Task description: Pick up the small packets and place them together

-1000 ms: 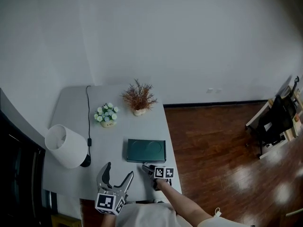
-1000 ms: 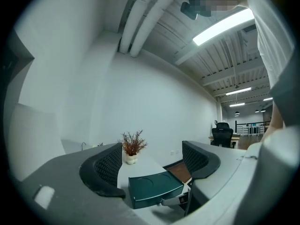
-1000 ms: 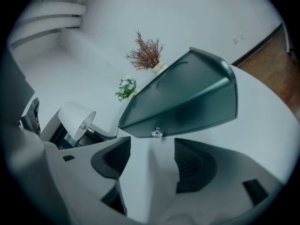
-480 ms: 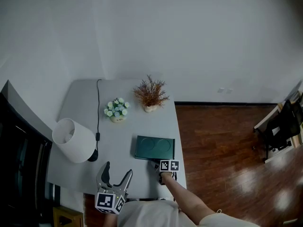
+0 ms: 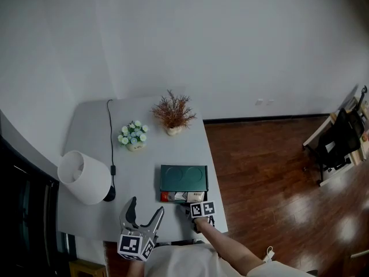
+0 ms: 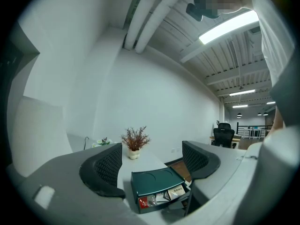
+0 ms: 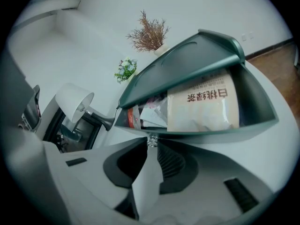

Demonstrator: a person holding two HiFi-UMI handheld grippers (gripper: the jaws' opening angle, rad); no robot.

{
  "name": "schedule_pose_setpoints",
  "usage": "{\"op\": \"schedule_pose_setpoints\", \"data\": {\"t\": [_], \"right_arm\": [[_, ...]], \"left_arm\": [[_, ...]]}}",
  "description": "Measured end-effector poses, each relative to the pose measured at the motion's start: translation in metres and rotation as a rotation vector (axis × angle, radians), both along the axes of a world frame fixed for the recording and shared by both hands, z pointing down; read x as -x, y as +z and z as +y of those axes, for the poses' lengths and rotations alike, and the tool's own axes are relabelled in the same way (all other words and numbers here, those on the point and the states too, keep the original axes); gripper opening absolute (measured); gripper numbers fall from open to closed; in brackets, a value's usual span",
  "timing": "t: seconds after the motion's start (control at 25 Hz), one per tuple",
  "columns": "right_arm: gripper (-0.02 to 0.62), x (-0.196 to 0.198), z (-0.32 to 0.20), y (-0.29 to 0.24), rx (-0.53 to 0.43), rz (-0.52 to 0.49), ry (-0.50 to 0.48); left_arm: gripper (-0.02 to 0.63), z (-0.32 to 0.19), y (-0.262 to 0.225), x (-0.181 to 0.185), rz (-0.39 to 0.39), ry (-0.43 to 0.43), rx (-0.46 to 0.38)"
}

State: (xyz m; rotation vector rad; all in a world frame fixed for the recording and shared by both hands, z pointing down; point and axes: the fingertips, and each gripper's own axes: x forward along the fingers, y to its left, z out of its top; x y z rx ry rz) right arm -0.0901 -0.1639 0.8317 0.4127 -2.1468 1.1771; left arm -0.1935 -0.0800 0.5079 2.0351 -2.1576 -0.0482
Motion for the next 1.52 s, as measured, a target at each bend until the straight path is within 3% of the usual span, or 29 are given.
{"op": "schedule_pose_setpoints", "data": {"t": [0.32, 0.56, 0.68, 0.72, 0.84, 1.16, 1.52], "right_arm": [[0.061, -0.028, 0.059, 0.007, 0.047, 0.083, -0.045], [0.06, -0.035, 0.059, 0.007, -0.045, 0.116, -0.025], [0.114, -0.036, 0.06, 0.005, -0.138, 0.132, -0.087], [0.125, -0.035, 0.063, 0.003, -0.149, 0.118, -0.111], [0.254, -0.032, 0.072, -0.009, -0.144, 0.056, -0.125], [0.256, -0.049, 0.065, -0.064, -0.186, -0.081, -0.017], [0.256, -0.055, 0.022, -0.194, -0.535, -0.302, 0.083]], "left_arm": [[0.385, -0.001, 0.004, -0.009, 0.009, 0.051, 0.007], [0.385, 0.002, 0.007, -0.013, 0.003, 0.084, 0.013], [0.385, 0.001, 0.006, -0.018, 0.01, 0.099, 0.003], [0.385, 0.0, 0.006, -0.019, 0.012, 0.105, 0.0], [0.385, -0.001, 0.003, -0.023, 0.011, 0.124, -0.013], [0.385, -0.006, 0.003, -0.033, 0.017, 0.151, -0.026], [0.385, -0.01, 0.001, -0.035, 0.004, 0.144, -0.03]]}}
